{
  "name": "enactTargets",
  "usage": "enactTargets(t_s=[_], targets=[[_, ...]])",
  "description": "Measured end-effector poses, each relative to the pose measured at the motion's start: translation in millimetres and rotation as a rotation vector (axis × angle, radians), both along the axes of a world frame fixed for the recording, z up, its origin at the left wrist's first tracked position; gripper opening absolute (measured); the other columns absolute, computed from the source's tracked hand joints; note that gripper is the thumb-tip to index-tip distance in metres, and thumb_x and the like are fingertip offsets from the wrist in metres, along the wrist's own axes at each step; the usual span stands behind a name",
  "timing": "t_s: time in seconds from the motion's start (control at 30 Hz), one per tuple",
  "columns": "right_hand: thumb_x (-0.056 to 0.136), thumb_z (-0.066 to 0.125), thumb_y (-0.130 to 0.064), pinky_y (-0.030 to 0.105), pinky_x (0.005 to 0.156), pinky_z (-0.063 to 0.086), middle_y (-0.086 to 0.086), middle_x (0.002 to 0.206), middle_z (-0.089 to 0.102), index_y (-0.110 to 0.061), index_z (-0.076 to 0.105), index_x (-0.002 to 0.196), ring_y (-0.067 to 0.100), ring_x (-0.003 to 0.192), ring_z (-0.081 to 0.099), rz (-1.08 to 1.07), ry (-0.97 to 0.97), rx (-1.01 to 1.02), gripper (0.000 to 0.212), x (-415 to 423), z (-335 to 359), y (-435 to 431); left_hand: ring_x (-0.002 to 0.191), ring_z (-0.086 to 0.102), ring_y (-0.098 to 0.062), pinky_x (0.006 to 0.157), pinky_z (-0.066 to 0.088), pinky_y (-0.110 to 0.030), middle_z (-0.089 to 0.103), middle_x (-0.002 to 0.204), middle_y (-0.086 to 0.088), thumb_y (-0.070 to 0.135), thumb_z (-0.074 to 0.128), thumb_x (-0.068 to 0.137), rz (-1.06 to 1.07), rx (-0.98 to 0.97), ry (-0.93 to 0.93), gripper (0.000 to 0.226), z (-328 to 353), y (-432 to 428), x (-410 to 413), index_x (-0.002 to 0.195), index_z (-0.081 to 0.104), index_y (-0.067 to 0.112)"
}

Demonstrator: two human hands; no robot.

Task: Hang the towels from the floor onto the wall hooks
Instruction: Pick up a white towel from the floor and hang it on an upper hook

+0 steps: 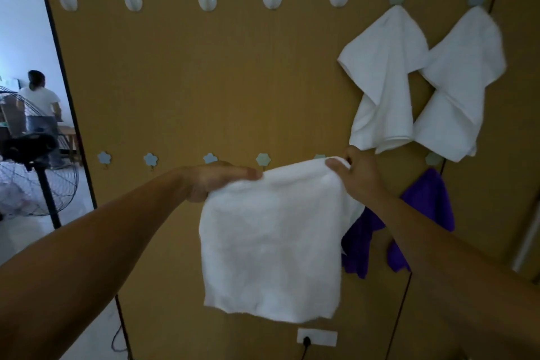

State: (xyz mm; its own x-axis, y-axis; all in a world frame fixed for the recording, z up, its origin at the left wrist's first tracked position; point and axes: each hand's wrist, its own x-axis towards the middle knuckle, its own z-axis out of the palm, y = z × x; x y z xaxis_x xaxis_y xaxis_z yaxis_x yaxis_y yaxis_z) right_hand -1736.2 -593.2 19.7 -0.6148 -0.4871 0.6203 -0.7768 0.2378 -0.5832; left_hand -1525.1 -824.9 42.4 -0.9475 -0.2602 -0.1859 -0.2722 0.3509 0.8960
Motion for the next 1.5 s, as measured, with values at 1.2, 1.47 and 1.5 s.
enactTargets(t_s=[1.2, 1.47, 1.5], targets=[[0.092, 0.058, -0.043, 0.034, 0.086, 0.046, 0.004, 0.103, 0.066, -0.012, 0.063, 0.105, 0.021, 0.099, 0.059, -0.2, 0.177, -0.29, 0.034, -137.8, 198.3, -93.5, 0.059, 0.055, -0.006, 0.056, 0.042, -0.026, 0.06, 0.066, 0.011, 0.041, 0.063, 0.086, 0.21, -0.554, 0.956, 0.026, 190.6, -34.1, -251.9, 0.071, 0.062, 0.02], [0.093, 0.053, -0.035, 0.031, 0.075, 0.043, 0.002, 0.102, 0.061, -0.01, 0.057, 0.113, 0.022, 0.096, 0.059, -0.142, 0.215, -0.51, 0.032, -190.6, 287.8, -116.1, 0.067, 0.053, -0.01, 0.06, 0.039, -0.029, 0.055, 0.07, 0.009, 0.04, 0.052, 0.092, 0.391, -0.833, 1.121, 0.025, 275.9, -24.3, -305.2, 0.077, 0.056, 0.02], [0.094, 0.054, -0.035, 0.033, 0.079, 0.046, 0.004, 0.107, 0.062, -0.009, 0.057, 0.115, 0.023, 0.1, 0.059, -0.139, 0.209, -0.524, 0.034, -195.9, 295.5, -118.0, 0.068, 0.052, -0.012, 0.059, 0.038, -0.03, 0.054, 0.071, 0.009, 0.038, 0.051, 0.093, 0.397, -0.869, 1.119, 0.024, 284.9, -23.6, -311.1, 0.079, 0.055, 0.02]])
